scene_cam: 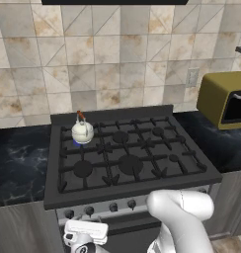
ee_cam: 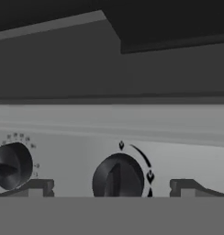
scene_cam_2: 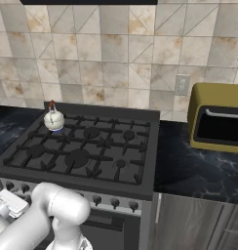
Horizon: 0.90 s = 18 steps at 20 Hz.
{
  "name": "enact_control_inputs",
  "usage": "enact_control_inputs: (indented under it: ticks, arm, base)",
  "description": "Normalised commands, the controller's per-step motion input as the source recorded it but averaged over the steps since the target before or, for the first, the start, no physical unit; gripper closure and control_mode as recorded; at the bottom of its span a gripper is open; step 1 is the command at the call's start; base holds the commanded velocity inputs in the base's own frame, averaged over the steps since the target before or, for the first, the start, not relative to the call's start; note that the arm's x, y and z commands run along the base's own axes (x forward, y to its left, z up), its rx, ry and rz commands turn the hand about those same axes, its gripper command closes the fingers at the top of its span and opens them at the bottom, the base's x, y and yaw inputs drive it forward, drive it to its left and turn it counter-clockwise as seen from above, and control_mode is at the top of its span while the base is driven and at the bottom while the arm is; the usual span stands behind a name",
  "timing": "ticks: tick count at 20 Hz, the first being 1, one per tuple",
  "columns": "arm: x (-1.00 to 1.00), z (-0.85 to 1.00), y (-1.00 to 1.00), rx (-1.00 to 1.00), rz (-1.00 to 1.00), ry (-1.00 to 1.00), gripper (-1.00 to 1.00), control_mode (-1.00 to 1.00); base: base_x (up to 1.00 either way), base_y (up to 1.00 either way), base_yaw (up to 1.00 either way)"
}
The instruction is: The kettle is done boiling. Turn off the stove, then wait for 300 timesteps before moving the kettle to the dining table.
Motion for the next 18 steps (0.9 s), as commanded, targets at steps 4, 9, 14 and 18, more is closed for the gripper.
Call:
enact_control_inputs:
  ticks: [4, 9, 14, 18]
  arm:
    - [0.06, -0.04, 0.02, 0.00, 0.00, 0.00, -1.00, -1.00]
    - [0.04, 0.00, 0.00, 0.00, 0.00, 0.00, -1.00, -1.00]
    - [0.04, 0.00, 0.00, 0.00, 0.00, 0.00, -1.00, -1.00]
    - [0.10, 0.00, 0.00, 0.00, 0.00, 0.00, -1.00, -1.00]
  base:
    - [0.00, 0.00, 0.00]
    - [0.00, 0.00, 0.00]
    - [0.00, 0.00, 0.00]
    - [0.00, 0.00, 0.00]
